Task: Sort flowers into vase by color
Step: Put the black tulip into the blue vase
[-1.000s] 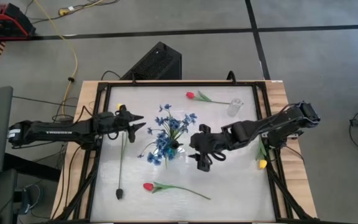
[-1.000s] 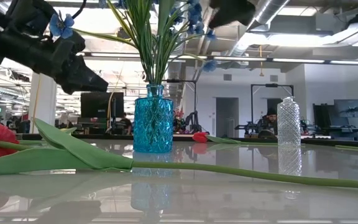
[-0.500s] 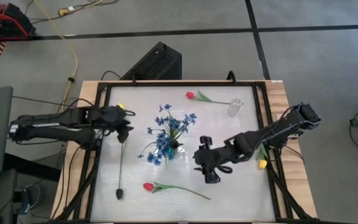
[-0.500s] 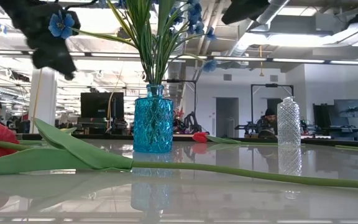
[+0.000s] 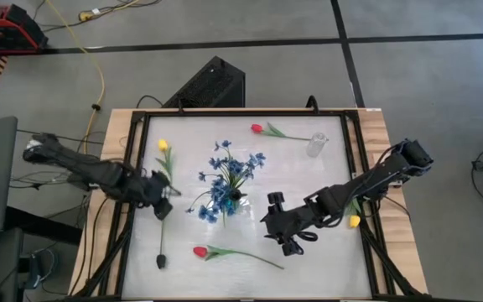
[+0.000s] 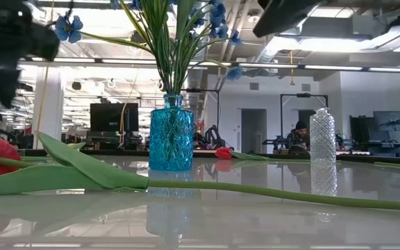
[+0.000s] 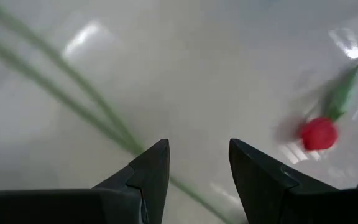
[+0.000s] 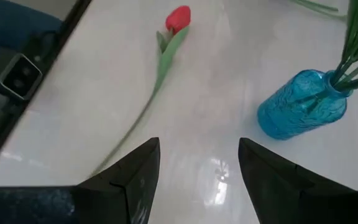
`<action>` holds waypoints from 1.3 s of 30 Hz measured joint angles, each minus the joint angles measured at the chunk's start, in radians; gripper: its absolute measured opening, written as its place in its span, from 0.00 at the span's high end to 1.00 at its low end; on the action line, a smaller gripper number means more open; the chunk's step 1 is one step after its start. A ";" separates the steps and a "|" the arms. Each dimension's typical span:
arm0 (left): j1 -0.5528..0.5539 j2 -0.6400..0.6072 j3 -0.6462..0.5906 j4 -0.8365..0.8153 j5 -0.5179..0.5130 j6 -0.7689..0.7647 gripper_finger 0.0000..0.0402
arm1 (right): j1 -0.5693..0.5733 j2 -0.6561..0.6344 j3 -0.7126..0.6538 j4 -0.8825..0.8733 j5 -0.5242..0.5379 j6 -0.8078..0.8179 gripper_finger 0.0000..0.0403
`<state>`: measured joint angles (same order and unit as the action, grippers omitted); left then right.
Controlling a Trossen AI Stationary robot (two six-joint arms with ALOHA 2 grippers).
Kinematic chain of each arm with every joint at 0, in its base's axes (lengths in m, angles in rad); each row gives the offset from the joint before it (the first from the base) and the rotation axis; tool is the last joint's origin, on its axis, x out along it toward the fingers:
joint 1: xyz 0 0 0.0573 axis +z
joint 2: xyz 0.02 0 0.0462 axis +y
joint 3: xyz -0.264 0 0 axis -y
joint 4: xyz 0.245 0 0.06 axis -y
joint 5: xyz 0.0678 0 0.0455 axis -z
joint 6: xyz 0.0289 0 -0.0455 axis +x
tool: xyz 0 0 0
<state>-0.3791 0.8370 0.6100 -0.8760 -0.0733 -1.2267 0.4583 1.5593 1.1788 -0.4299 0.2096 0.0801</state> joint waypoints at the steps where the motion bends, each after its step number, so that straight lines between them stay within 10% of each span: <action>1: -0.036 0.021 -0.008 0.002 0.000 -0.058 0.61 | 0.000 0.000 -0.006 0.002 0.000 -0.011 0.39; 11: -0.262 0.294 -0.017 0.071 0.024 -0.436 0.61 | 0.009 0.000 -0.043 0.012 -0.023 -0.036 0.39; 26: -0.296 0.549 -0.010 0.248 0.062 -0.518 0.62 | 0.033 0.000 -0.043 0.013 -0.032 -0.028 0.39; 39: -0.366 0.539 -0.016 0.212 0.029 -0.627 0.98 | 0.030 0.000 -0.043 0.020 -0.031 -0.028 0.39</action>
<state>-0.7447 1.3759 0.5945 -0.6644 -0.0447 -1.8536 0.4885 1.5593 1.1358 -0.4103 0.1783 0.0521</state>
